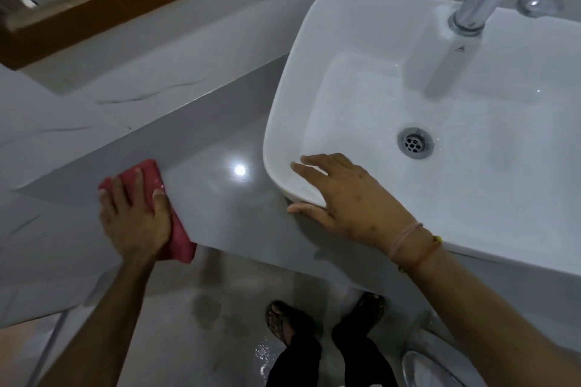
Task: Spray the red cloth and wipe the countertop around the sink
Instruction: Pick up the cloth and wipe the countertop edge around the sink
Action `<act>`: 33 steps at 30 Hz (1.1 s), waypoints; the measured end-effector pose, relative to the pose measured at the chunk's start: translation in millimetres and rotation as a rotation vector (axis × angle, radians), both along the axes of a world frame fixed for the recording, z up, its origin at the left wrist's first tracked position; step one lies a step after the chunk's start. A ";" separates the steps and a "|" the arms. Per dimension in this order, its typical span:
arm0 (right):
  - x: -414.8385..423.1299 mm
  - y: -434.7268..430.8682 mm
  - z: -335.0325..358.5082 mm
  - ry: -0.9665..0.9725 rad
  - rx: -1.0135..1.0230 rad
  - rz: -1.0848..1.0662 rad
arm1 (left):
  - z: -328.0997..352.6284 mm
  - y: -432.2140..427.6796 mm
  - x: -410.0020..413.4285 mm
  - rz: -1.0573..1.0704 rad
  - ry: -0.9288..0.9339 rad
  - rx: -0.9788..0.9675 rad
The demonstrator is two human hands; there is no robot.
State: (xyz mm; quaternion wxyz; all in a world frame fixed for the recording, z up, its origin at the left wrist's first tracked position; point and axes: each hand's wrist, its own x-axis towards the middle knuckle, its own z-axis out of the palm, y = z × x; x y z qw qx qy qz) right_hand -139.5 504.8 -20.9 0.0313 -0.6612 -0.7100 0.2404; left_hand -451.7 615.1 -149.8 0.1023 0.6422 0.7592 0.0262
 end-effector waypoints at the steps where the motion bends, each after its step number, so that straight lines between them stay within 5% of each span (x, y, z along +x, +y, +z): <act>1: -0.4 0.6 -1.2 -0.001 0.004 0.003 | 0.4 0.9 5.7 0.018 -0.015 0.019; 10: -1.9 2.0 -3.9 0.030 -0.007 0.004 | 7.7 34.3 105.5 -0.320 -0.016 -0.008; 16: -2.0 -2.5 -1.2 0.045 0.007 -0.008 | -4.6 -35.7 136.3 -0.600 -0.062 0.047; 22: -3.1 -3.9 2.3 0.014 -0.006 -0.003 | -8.4 -40.4 83.2 -0.535 -0.019 0.002; 29: -1.0 -1.1 -0.8 -0.056 0.121 0.033 | -2.9 30.3 135.5 -0.314 -0.038 -0.014; 33: -1.4 -4.2 3.0 -0.126 0.191 0.053 | -2.4 -2.3 141.8 -0.417 -0.032 -0.024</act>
